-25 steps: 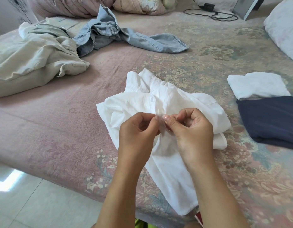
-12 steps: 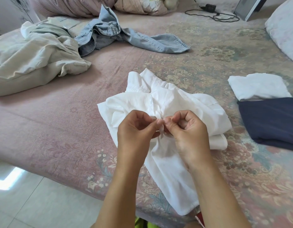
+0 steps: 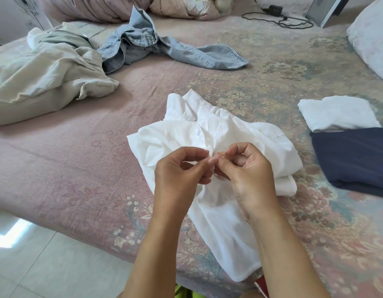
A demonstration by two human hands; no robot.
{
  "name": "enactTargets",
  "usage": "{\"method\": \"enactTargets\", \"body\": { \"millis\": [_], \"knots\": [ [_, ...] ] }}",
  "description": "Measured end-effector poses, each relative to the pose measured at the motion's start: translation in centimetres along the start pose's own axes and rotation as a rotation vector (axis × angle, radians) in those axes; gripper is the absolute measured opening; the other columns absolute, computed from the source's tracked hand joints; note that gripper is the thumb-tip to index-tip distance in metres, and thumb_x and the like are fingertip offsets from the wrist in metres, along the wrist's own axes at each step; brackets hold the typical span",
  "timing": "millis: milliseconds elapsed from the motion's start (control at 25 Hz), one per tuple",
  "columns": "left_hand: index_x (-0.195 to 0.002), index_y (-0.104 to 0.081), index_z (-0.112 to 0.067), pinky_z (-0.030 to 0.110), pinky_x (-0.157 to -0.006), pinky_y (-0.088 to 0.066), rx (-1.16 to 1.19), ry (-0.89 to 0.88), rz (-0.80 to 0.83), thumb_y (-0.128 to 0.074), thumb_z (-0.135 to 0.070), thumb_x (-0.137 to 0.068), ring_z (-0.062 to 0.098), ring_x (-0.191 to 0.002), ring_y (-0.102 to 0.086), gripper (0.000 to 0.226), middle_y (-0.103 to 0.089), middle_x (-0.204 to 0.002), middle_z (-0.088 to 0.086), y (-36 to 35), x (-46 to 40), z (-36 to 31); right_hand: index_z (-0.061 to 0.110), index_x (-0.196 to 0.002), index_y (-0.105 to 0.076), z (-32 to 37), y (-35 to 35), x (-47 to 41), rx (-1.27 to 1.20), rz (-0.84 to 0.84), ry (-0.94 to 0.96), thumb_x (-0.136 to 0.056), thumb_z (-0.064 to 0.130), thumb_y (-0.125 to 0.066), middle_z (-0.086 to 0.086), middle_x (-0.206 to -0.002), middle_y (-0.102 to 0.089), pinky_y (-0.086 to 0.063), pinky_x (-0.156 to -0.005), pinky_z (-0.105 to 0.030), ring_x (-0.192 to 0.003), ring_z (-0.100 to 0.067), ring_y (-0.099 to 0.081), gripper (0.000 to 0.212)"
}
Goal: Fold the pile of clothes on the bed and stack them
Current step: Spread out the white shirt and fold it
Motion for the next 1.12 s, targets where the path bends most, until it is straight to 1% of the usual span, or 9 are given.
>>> {"method": "enactTargets", "body": {
  "millis": [120,200,320,400,560,760,840,920,1120],
  "knots": [
    [-0.073,-0.066,-0.016,0.026,-0.055,-0.054,-0.069,-0.029,-0.022,-0.08,-0.008,-0.073,0.015,-0.054,-0.063,0.016,-0.069,-0.066,0.001,0.2,0.1,-0.3,0.008,-0.09,-0.056,-0.1,0.2,0.0,0.029,-0.029,-0.03,-0.088,0.008,-0.064,-0.007,-0.069,-0.071,-0.056,-0.063,-0.025,-0.064,-0.017,-0.068,0.008],
    [-0.072,-0.064,-0.019,0.027,-0.057,-0.054,-0.146,-0.052,-0.033,-0.08,-0.013,-0.074,0.014,-0.055,-0.063,0.017,-0.068,-0.068,-0.003,0.1,0.3,-0.4,0.006,-0.093,-0.057,-0.2,0.3,0.0,0.047,-0.045,-0.037,-0.086,0.014,-0.067,-0.008,-0.069,-0.071,-0.057,-0.064,-0.027,-0.063,-0.018,-0.067,0.015],
    [-0.072,-0.063,-0.021,0.015,-0.055,-0.046,-0.272,-0.079,-0.029,-0.077,-0.016,-0.078,0.003,-0.055,-0.06,0.016,-0.066,-0.067,-0.011,-0.3,0.5,-0.7,0.008,-0.088,-0.057,-0.4,0.4,0.0,0.07,-0.067,-0.051,-0.082,0.01,-0.072,-0.007,-0.069,-0.069,-0.055,-0.06,-0.028,-0.059,-0.016,-0.065,0.017],
    [-0.075,-0.063,-0.019,0.012,-0.053,-0.043,-0.309,-0.08,-0.037,-0.077,-0.017,-0.079,0.001,-0.056,-0.06,0.015,-0.067,-0.067,-0.012,-0.5,0.5,-0.8,0.009,-0.084,-0.057,-0.7,0.6,0.0,0.043,-0.092,-0.067,-0.082,0.005,-0.071,-0.006,-0.068,-0.068,-0.055,-0.059,-0.028,-0.059,-0.014,-0.064,0.014],
    [-0.074,-0.062,-0.018,0.017,-0.054,-0.044,-0.286,-0.046,-0.056,-0.078,-0.015,-0.077,0.005,-0.057,-0.062,0.017,-0.068,-0.061,-0.007,-0.4,0.4,-0.4,0.012,-0.078,-0.056,-1.1,0.8,-0.1,-0.01,-0.13,-0.075,-0.082,-0.001,-0.068,-0.002,-0.062,-0.066,-0.054,-0.057,-0.026,-0.055,-0.012,-0.063,0.018],
    [-0.077,-0.068,-0.014,0.025,-0.07,-0.057,-0.064,0.017,0.063,-0.074,-0.004,-0.079,0.009,-0.066,-0.068,0.012,-0.072,-0.067,-0.001,-0.9,0.0,0.3,0.01,-0.079,-0.055,-0.9,1.4,-0.4,-0.083,-0.166,-0.058,-0.081,-0.005,-0.067,0.0,-0.056,-0.066,-0.057,-0.059,-0.023,-0.053,-0.009,-0.064,0.02],
    [-0.079,-0.071,-0.011,0.024,-0.068,-0.058,-0.017,0.029,0.062,-0.068,-0.006,-0.085,0.011,-0.067,-0.068,0.008,-0.072,-0.068,0.002,-0.8,-0.1,0.3,0.01,-0.079,-0.055,-0.6,1.4,-0.5,-0.046,-0.15,-0.029,-0.081,-0.003,-0.068,0.001,-0.058,-0.066,-0.056,-0.06,-0.025,-0.055,-0.01,-0.065,0.019],
    [-0.078,-0.072,-0.012,0.022,-0.063,-0.056,-0.059,0.034,0.029,-0.066,-0.012,-0.088,0.01,-0.066,-0.067,0.011,-0.072,-0.067,0.001,-0.5,-0.1,0.5,0.013,-0.077,-0.055,-0.1,1.1,-0.4,0.06,-0.134,0.03,-0.082,0.0,-0.069,0.002,-0.06,-0.066,-0.055,-0.06,-0.026,-0.057,-0.009,-0.063,0.02],
    [-0.07,-0.069,-0.015,0.015,-0.048,-0.044,-0.14,0.092,0.043,-0.062,-0.018,-0.091,0.002,-0.055,-0.06,0.023,-0.065,-0.056,-0.01,-0.9,-0.1,0.9,0.019,-0.074,-0.055,0.5,0.6,-0.5,0.214,-0.106,0.113,-0.085,0.002,-0.066,0.005,-0.066,-0.063,-0.051,-0.063,-0.022,-0.061,-0.004,-0.058,0.024]
  ]
}}
Point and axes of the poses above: each hand's wrist, its own x-axis away from the middle knuckle, its own y-axis out of the back of the hand, z = x × y, the point moved 10 cm from there along -x, towards the middle knuckle
